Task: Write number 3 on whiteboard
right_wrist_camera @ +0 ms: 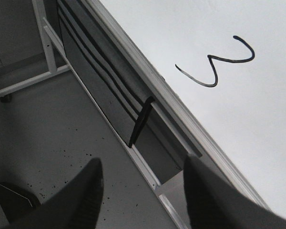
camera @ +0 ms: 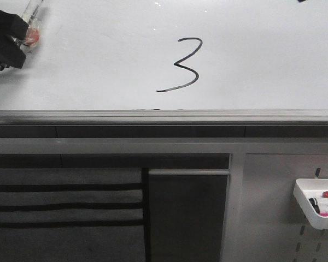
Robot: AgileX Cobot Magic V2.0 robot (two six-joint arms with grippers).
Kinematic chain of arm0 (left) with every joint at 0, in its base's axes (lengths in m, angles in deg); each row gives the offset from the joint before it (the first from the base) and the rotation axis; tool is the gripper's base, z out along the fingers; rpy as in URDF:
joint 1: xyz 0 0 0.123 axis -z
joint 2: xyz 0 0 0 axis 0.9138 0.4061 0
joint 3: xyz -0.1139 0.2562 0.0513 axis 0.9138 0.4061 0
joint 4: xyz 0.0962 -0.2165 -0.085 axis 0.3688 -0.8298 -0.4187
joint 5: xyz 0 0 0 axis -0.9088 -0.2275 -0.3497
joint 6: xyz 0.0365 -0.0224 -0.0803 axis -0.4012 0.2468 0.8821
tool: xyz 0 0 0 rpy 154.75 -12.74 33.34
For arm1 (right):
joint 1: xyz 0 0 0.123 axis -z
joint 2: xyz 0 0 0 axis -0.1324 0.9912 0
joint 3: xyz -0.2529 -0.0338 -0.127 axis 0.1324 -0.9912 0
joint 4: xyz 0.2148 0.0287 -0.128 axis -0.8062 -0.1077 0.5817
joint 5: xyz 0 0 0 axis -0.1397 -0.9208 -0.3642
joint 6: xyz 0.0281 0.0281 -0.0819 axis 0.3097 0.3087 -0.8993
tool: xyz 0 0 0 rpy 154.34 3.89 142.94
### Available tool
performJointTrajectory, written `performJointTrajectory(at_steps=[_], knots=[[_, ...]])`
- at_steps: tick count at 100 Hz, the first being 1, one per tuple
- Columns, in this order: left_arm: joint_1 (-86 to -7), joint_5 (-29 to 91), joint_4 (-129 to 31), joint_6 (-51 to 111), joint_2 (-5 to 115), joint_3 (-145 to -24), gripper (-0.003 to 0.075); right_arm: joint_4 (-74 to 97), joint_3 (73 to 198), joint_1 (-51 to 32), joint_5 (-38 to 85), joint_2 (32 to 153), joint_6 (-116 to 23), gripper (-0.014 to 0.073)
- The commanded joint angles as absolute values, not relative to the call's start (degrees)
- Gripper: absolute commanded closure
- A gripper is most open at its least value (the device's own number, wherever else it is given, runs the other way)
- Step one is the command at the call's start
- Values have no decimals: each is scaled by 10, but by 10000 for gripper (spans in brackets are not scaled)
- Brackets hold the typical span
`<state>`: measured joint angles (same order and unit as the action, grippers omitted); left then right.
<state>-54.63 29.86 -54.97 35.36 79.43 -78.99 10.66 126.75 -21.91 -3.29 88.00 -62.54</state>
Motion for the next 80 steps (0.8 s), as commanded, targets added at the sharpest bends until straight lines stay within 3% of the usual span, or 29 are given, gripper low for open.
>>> performJointTrajectory(at_steps=[1, 55, 64, 80], knots=[[-547, 346, -579, 358, 787, -804, 738, 99, 1287, -216, -6, 873, -626, 253], [-547, 356, -586, 358, 799, -804, 731, 99, 1287, -216, -17, 873, -626, 253], [-547, 356, -585, 356, 799, -804, 664, 99, 1287, -216, -23, 873, -626, 253], [-547, 356, -580, 355, 799, -804, 437, 91, 1287, -216, -26, 873, -615, 253]])
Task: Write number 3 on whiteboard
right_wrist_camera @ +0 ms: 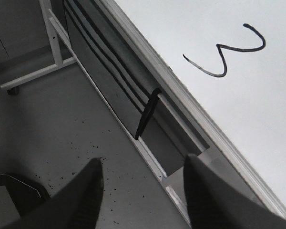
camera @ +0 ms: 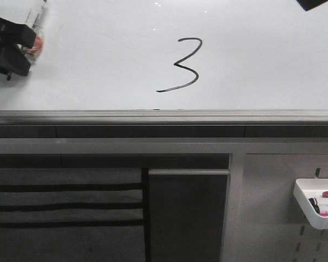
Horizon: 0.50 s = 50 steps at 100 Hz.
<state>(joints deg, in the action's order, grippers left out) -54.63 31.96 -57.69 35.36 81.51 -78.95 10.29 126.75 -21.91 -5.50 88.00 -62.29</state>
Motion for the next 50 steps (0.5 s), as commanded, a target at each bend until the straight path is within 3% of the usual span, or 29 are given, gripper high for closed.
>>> performJointTrajectory(at_steps=[1, 11, 26, 50], knots=[[-547, 355, -580, 355, 799, -804, 419, 91, 1287, -216, -26, 873, -615, 253], [-547, 352, -563, 355, 794, -804, 346, 92, 1287, -212, -27, 872, -604, 253], [-547, 304, -521, 355, 743, -805, 351, 99, 1287, -177, -36, 859, -549, 254], [-547, 155, -500, 355, 590, -805, 351, 105, 1287, -55, -85, 813, -431, 255]])
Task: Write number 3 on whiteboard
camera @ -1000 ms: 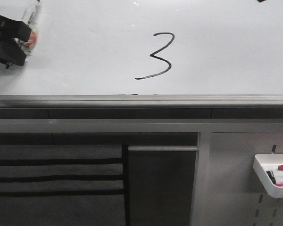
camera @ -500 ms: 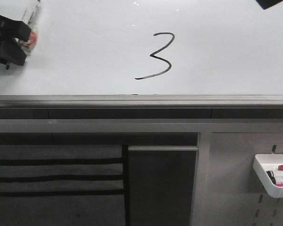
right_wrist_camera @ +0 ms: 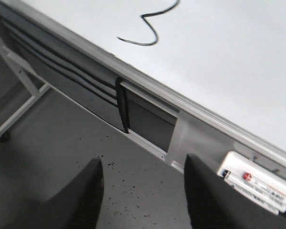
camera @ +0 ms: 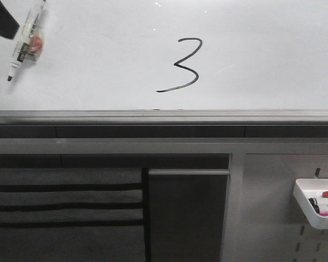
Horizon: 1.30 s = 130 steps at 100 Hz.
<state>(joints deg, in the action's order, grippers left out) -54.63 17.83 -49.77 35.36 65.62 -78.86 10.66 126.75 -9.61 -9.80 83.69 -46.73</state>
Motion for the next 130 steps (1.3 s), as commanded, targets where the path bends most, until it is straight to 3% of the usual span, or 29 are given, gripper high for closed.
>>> performJointTrajectory(at_steps=[1, 12, 23, 40, 61, 72, 93, 108, 130], knots=[[-547, 147, -498, 355, 580, -805, 351, 105, 1287, -52, -87, 811, -427, 255], [-547, 92, -473, 355, 501, -805, 351, 116, 1287, -3, -104, 776, -399, 291], [-547, 57, -446, 362, 422, -799, 351, 134, 1286, 28, -130, 742, -383, 389], [-547, 57, -383, 437, 319, -757, 352, 135, 1246, 49, -134, 686, -364, 537], [-547, 96, -315, 554, 235, -665, 378, 135, 1168, 54, -63, 611, -345, 645], [-547, 154, -315, 570, 214, -614, 464, 135, 1142, 54, -9, 580, -340, 641], [-547, 285, -332, 570, 208, -550, 734, 136, 1105, 54, 106, 558, -340, 641], [-547, 322, -415, 570, 208, -536, 738, 136, 1100, 54, 102, 558, -340, 642], [-547, 322, -416, 570, 208, -535, 738, 136, 1100, 54, 101, 558, -340, 641]])
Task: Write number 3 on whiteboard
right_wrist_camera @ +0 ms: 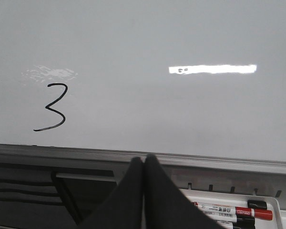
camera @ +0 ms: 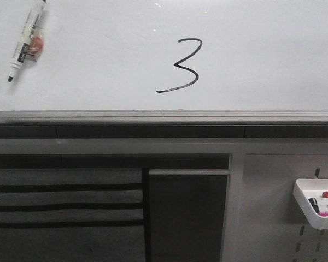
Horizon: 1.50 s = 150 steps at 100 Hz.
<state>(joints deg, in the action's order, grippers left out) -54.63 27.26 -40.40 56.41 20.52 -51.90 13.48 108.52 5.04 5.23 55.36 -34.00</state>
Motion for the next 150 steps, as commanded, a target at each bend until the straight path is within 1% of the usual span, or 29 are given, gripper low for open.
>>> performJointTrajectory(at_steps=[1, 20, 34, 56, 75, 82, 86, 112, 125, 150], knots=[[-547, 322, -416, 570, 208, -535, 738, 136, 1100, 54, 101, 558, -340, 642], [-547, 322, -416, 570, 207, -535, 738, 136, 1100, 54, 101, 558, -340, 642], [-557, 333, -391, 564, 152, -506, 738, 136, 1100, 54, 101, 558, -340, 642], [-600, 388, -360, 564, 27, -386, 738, 136, 1100, 54, 101, 558, -340, 642], [-632, 429, -360, 564, -50, -291, 738, 136, 1100, 54, 101, 558, -340, 642], [-632, 466, -362, 564, -46, -265, 738, 136, 1100, 54, 99, 558, -340, 642], [-631, 441, -360, 564, -47, -268, 738, 136, 1100, 54, 99, 558, -340, 642], [-628, 442, -344, 567, -47, -267, 738, 136, 1100, 54, 99, 558, -340, 642], [-624, 442, -255, 657, -47, -267, 738, 136, 1100, 54, 99, 558, -340, 641], [-624, 442, -275, 658, -47, -267, 738, 136, 1100, 54, 99, 558, -340, 642]])
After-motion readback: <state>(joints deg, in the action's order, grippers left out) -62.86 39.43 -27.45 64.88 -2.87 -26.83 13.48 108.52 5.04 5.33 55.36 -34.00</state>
